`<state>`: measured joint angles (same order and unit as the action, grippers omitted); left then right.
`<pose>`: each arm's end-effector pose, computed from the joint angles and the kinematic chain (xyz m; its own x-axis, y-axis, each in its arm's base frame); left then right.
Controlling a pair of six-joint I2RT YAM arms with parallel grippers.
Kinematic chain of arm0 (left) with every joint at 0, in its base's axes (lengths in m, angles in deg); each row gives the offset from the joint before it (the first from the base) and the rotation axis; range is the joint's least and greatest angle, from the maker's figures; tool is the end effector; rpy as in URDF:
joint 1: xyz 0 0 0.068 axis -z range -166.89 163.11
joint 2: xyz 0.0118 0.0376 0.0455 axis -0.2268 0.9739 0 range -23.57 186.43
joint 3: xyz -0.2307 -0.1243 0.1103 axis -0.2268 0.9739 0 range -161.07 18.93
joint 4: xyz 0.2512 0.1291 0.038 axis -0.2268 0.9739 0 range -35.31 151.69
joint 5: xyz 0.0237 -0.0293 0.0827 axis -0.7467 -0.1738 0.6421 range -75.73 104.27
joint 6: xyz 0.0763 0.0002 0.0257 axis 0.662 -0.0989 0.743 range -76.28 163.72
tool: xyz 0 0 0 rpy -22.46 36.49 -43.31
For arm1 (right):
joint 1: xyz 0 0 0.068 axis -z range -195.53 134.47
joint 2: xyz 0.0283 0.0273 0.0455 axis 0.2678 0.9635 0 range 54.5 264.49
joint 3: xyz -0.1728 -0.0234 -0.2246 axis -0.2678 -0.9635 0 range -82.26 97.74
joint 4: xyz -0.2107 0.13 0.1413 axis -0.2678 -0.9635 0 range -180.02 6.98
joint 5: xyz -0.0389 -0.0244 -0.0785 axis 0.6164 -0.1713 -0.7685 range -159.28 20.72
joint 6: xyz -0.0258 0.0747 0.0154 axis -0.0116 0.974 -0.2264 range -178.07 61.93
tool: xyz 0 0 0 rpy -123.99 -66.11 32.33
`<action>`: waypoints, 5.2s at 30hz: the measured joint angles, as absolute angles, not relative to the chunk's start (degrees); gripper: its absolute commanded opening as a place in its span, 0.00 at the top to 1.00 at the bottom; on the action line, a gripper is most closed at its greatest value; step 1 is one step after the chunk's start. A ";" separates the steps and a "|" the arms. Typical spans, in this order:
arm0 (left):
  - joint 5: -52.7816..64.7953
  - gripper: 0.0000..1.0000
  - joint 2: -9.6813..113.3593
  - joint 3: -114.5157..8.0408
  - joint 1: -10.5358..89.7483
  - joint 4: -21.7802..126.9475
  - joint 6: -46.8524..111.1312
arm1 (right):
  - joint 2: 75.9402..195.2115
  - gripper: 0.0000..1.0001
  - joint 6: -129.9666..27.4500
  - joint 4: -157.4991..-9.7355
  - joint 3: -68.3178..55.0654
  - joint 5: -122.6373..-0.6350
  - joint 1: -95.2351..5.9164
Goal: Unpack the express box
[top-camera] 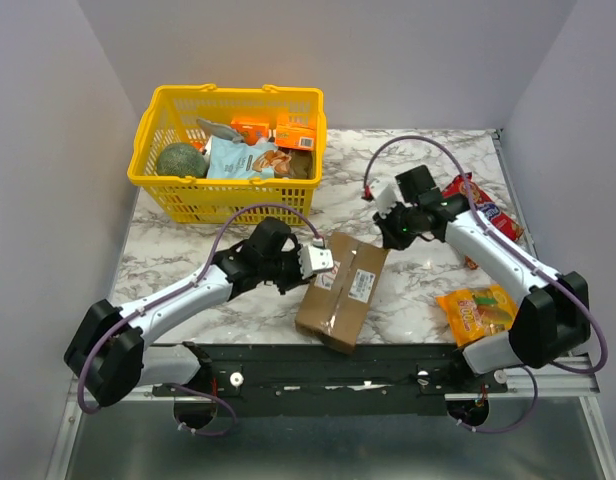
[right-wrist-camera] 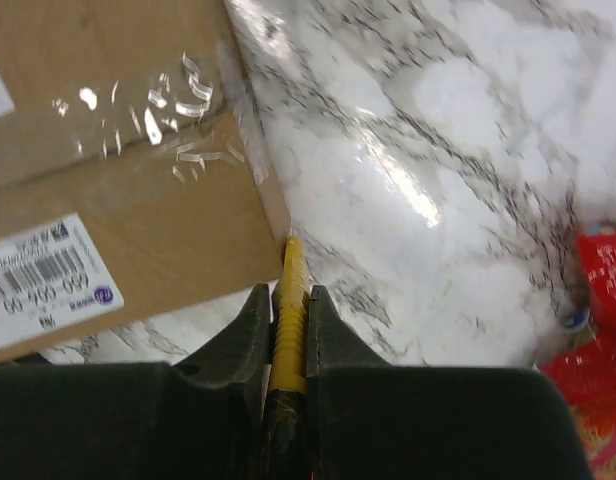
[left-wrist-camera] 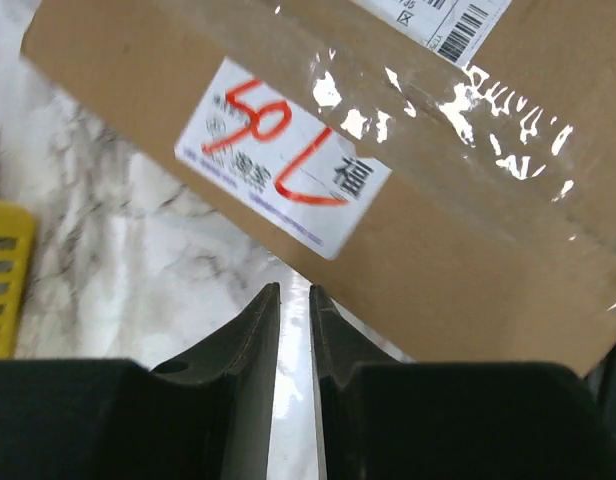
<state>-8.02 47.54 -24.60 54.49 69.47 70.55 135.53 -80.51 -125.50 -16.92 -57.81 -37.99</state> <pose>0.2077 -0.2180 0.2095 -0.0801 0.6272 -0.7747 0.9617 0.2531 0.1055 0.2980 0.1381 0.2499 -0.5459 -0.6304 -0.5519 -0.7353 0.6762 -0.0451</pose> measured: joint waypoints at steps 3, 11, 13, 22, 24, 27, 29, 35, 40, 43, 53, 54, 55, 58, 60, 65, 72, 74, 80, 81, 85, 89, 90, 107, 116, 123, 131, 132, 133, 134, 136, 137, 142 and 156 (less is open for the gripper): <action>-14.13 0.73 47.06 -24.77 56.79 74.13 74.24 | 139.51 1.00 -80.66 -124.56 -13.73 -57.27 -44.50; -19.91 0.74 44.97 -26.67 60.70 88.25 87.33 | 145.10 0.99 -80.44 -121.24 -6.47 -61.07 -50.30; -19.42 0.74 43.09 -26.67 60.24 91.00 90.09 | 144.93 1.00 -80.40 -121.28 -4.35 -62.56 -49.07; -17.30 0.79 28.03 -17.19 59.69 95.44 100.73 | 130.48 1.00 -82.06 -125.17 -12.53 -64.70 -44.63; -17.19 0.79 27.87 -15.70 59.76 95.77 102.28 | 128.29 1.00 -83.26 -127.18 -16.02 -64.28 -44.72; -17.17 0.81 28.88 -15.02 60.59 95.79 103.75 | 127.90 1.00 -85.01 -130.48 -19.96 -63.45 -44.72; -17.17 0.82 29.67 -15.04 61.44 95.22 104.01 | 128.10 0.99 -85.95 -132.65 -21.73 -62.27 -44.72; -17.22 0.83 31.52 -15.22 65.53 93.32 103.25 | 131.53 1.00 -86.08 -135.53 -19.67 -56.09 -45.29; -17.17 0.83 31.00 -15.61 66.49 93.60 101.94 | 139.68 0.99 -84.12 -135.49 -10.36 -49.70 -46.69; -16.47 0.83 29.21 -16.01 66.49 95.22 101.65 | 148.12 0.99 -81.84 -134.59 -0.09 -44.22 -47.83; -10.62 0.84 19.59 -16.20 66.49 105.56 104.10 | 158.59 1.00 -77.10 -131.05 15.30 -39.26 -51.10; -9.87 0.83 18.34 -16.20 66.49 105.87 103.71 | 156.82 1.00 -77.06 -130.86 13.20 -40.44 -51.04; -9.48 0.83 17.45 -16.23 66.49 105.87 103.38 | 154.61 0.99 -77.01 -130.88 10.77 -41.66 -50.80; -6.64 0.78 15.31 -17.01 66.40 104.09 97.89 | 146.72 1.00 -77.73 -131.58 3.93 -45.68 -50.16; -5.30 0.71 16.40 -18.78 65.57 101.76 93.76 | 141.63 1.00 -79.09 -132.15 0.22 -48.00 -49.88; -4.30 0.55 24.75 -24.71 55.32 93.91 80.84 | 128.86 1.00 -86.45 -134.46 -9.75 -51.02 -49.44; -4.28 0.52 37.14 -29.21 46.36 84.64 63.62 | 118.96 1.00 -101.84 -145.87 -18.95 -44.15 -49.66; -4.87 0.52 38.28 -29.19 45.53 82.76 59.58 | 117.13 1.00 -105.64 -148.76 -19.54 -41.62 -50.14; -8.45 0.51 38.87 -28.77 42.97 77.76 50.83 | 117.96 1.00 -111.68 -152.98 -19.54 -35.80 -55.59; -8.82 0.51 38.87 -28.47 42.69 77.17 49.87 | 118.33 0.99 -111.79 -152.93 -19.61 -35.28 -57.73; -9.39 0.52 38.87 -27.48 42.32 76.64 48.28 | 118.90 1.00 -109.71 -150.96 -21.68 -34.47 -65.95; -9.61 0.53 38.87 -26.21 42.30 76.45 47.90 | 120.65 1.00 -104.29 -145.89 -22.84 -36.37 -68.35; -9.72 0.52 38.85 -25.69 42.30 76.40 47.84 | 121.28 1.00 -103.35 -144.43 -22.82 -37.60 -68.35; -12.23 0.58 32.07 -25.03 41.47 82.50 54.96 | 128.47 1.00 -105.54 -132.39 -20.85 -58.82 -63.32; 8.05 0.65 31.55 -25.43 36.53 83.57 58.88 | 132.43 1.00 -97.12 -124.65 -15.04 -59.21 -54.47; 13.84 0.66 34.61 -24.64 34.73 83.86 60.41 | 123.99 1.00 -87.63 -123.82 -23.48 -59.19 -53.49; 15.11 0.65 37.62 -21.27 33.25 83.55 63.51 | 120.91 1.00 -83.09 -123.80 -27.61 -59.17 -52.55; 14.21 0.65 38.30 -20.97 33.25 83.61 63.88 | 120.93 1.00 -82.89 -123.75 -27.69 -59.15 -52.55; 13.36 0.65 38.78 -20.88 33.25 83.75 64.28 | 120.97 1.00 -82.69 -123.73 -27.74 -59.12 -52.55; 12.07 0.65 39.30 -20.86 33.25 83.99 64.73 | 121.10 1.00 -82.45 -123.56 -27.74 -59.10 -52.55; 9.91 0.65 40.03 -20.86 33.25 84.25 65.57 | 121.69 1.00 -81.89 -122.86 -27.72 -58.88 -52.55; 8.38 0.65 40.27 -20.86 33.27 84.55 66.59 | 122.28 1.00 -81.54 -122.48 -27.69 -58.71 -52.55; -0.21 0.65 40.24 -20.90 34.36 87.40 72.17 | 127.42 0.99 -79.07 -120.65 -25.84 -57.62 -52.55; -4.45 0.65 37.18 -20.12 38.97 97.25 86.13 | 135.92 1.00 -77.38 -117.41 -18.08 -59.82 -51.54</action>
